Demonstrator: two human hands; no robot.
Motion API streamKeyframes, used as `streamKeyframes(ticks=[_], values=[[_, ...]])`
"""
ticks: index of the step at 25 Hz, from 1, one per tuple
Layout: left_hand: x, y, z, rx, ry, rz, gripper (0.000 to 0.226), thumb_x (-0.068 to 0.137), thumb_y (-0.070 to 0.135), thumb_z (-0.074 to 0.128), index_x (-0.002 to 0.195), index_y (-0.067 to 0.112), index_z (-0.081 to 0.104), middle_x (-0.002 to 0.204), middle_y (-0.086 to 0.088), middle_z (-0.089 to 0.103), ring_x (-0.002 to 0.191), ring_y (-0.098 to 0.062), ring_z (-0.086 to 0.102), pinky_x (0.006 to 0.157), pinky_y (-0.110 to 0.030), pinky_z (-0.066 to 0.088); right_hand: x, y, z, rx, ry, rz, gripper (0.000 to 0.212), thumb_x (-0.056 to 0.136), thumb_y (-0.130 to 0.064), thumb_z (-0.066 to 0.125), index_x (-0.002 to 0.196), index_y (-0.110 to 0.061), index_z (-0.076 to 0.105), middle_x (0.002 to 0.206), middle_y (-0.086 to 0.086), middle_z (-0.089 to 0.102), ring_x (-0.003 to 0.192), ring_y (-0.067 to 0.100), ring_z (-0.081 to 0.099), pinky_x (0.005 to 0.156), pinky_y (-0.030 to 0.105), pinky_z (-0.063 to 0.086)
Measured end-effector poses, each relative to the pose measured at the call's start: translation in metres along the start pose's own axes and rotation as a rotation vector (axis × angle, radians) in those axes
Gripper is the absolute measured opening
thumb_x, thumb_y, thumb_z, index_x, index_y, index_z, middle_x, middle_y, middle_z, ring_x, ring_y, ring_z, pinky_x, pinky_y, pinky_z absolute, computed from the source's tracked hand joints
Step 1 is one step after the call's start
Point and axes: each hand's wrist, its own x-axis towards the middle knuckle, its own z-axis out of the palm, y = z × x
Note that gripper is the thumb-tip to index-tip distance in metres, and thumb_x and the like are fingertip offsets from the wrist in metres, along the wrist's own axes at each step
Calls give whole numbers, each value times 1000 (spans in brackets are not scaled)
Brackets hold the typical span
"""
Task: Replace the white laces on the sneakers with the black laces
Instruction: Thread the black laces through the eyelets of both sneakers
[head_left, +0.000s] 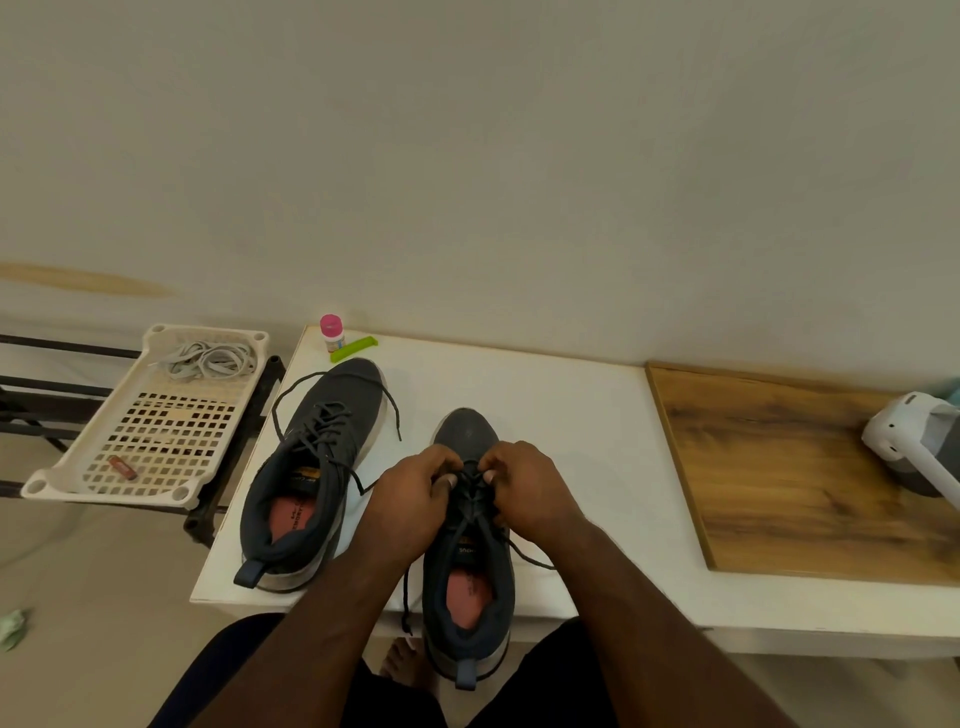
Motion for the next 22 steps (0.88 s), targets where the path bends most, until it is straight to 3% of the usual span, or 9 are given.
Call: streamKeyframes(ticks=[4,8,12,15,18,22], values=[[0,0,2,36,0,0,14,95,16,55,99,27,63,88,12,63,77,0,54,66,-8,35,-2,2,4,20,87,25,19,95,-5,46,87,-20,55,91,1,58,81,19,59,75,46,56],[0,-2,4,36,7,-14,13,95,18,57,102,27,64,90,11,64,82,-4,57,69,-11,37,-1,3,1,57,11,11,17,95,-9,51,96,-22,61,98,2,58,84,21,64,69,44,61],[0,-2,7,26,0,-32,14,96,20,56,105,28,63,96,11,65,86,-4,58,73,-13,40,-4,3,7,35,118,25,23,95,-6,46,84,-25,53,87,-2,56,78,18,60,71,45,57],[0,-2,6,25,2,-28,16,97,20,55,109,29,61,95,12,62,84,-3,56,72,-12,41,-7,3,5,41,133,-2,19,95,-7,47,90,-22,57,92,-5,53,84,14,56,78,38,54],[1,-1,5,10,-30,10,31,98,17,52,126,28,58,109,7,64,97,-7,57,83,-15,38,-6,-1,-3,-33,44,-60,16,96,-12,51,100,-21,64,100,-3,52,90,14,55,81,27,47],[3,-2,8,44,-50,12,35,99,16,48,130,29,60,120,0,65,111,-13,56,91,-18,32,-7,-1,1,31,130,1,17,95,-6,43,90,-18,54,95,0,55,87,18,54,76,32,48]])
